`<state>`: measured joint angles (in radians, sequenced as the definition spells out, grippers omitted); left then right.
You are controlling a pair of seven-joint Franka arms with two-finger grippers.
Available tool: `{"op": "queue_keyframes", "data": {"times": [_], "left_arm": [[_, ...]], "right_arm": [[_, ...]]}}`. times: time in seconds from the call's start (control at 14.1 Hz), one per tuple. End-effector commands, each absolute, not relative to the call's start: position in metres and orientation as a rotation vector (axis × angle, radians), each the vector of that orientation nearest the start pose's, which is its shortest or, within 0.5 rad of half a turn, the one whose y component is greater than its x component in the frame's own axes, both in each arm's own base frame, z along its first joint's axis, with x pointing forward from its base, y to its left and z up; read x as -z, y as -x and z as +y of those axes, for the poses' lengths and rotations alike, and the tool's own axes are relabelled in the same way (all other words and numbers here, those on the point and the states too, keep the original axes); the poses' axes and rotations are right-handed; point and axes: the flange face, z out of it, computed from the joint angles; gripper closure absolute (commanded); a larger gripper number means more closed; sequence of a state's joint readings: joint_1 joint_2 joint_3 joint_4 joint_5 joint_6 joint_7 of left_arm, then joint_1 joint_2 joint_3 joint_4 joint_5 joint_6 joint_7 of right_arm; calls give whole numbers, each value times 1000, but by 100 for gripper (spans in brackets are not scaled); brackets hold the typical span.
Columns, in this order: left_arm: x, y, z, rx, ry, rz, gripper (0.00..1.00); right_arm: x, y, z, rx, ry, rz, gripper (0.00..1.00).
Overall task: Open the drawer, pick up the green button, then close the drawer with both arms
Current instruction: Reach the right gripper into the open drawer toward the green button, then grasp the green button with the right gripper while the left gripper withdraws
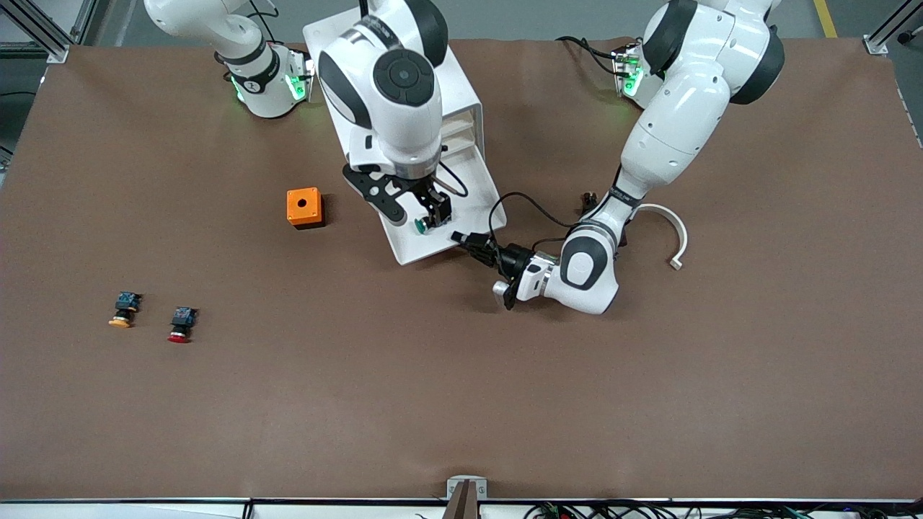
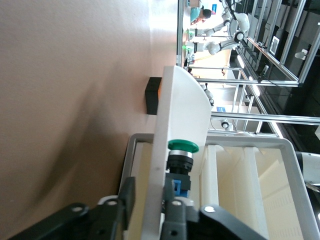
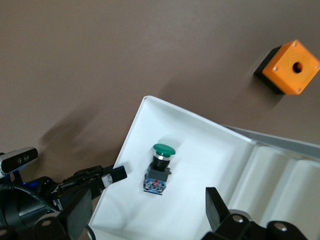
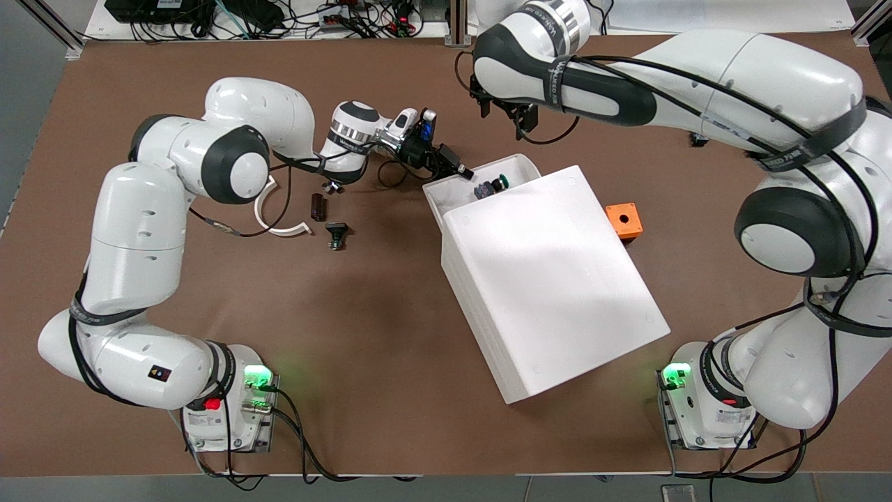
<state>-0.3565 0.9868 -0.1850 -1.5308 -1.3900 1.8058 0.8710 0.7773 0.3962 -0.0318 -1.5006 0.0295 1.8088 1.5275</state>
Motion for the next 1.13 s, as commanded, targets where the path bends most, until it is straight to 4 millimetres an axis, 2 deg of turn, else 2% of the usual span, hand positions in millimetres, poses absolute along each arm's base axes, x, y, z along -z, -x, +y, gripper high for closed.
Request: {"op": "queue_keyframes", "data": {"times": [0.0,0.21,0.35,0.5,0.64,1.06], "left_arm": [[-93,-551,-386,368,-1714,-316,0],[-108,-573,-374,419,-1815,-357,0],[-117,-585,-364,442,-1869,-353,0],[-133,-595,-354,476,-1952,-360,0],[-153,-607,-344,503,-2052,-360,0],[-182,-631,-310,518,-2278,-402,0]], "right_arm": [[-413,-500,459,-142,2893,1306,0],[-376,-503,460,-142,2882,1319,0],[-350,-504,447,-183,2864,1361,0],[-333,-498,443,-297,2818,1412,0],[-316,-489,444,-310,2802,1414,0],[-295,-470,455,-355,2820,1414,0]]}}
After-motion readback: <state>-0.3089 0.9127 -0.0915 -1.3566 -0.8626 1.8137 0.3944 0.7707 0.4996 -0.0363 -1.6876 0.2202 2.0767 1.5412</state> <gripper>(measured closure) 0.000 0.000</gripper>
